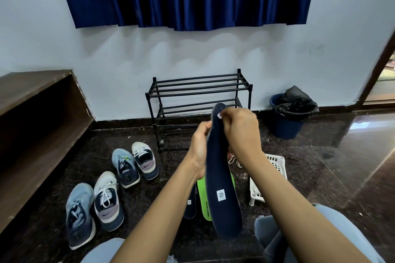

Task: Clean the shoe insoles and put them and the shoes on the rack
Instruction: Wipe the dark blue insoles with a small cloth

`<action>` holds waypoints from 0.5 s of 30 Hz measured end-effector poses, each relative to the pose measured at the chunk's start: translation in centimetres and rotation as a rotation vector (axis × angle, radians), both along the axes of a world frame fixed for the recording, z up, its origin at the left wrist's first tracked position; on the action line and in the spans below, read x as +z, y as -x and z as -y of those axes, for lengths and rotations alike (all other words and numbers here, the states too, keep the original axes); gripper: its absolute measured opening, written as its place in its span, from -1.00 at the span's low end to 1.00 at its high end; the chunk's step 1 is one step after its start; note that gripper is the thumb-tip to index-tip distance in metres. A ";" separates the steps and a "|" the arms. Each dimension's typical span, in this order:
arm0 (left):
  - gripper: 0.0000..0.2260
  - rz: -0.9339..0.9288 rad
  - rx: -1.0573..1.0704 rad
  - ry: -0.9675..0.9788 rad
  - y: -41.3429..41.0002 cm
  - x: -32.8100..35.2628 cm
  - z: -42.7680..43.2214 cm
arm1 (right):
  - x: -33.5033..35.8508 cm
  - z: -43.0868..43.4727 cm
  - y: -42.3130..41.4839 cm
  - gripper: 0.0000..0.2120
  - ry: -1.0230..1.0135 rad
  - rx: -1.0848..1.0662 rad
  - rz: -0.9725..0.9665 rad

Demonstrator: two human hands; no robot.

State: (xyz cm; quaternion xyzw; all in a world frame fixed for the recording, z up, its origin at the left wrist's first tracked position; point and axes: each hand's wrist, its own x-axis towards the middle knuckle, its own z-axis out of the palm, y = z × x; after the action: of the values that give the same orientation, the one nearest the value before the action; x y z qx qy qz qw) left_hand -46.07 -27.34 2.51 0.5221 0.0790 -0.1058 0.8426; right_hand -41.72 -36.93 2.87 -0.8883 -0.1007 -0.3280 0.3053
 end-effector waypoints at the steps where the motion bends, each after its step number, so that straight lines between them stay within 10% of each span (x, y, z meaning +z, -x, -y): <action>1: -0.57 0.001 -0.010 0.010 0.0 -0.1 0.1 | 0.1 0.2 0.0 -0.83 -0.018 -0.012 -0.001; 15: -0.56 0.000 -0.112 0.002 0.1 -0.6 -0.4 | 0.3 0.8 -0.2 -0.83 -0.107 -0.038 -0.010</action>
State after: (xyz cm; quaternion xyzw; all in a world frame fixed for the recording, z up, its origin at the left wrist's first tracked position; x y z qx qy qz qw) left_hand -46.12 -26.94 1.91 0.5249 0.0496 -0.1530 0.8358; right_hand -41.48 -37.69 3.21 -0.8740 -0.0647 -0.3344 0.3467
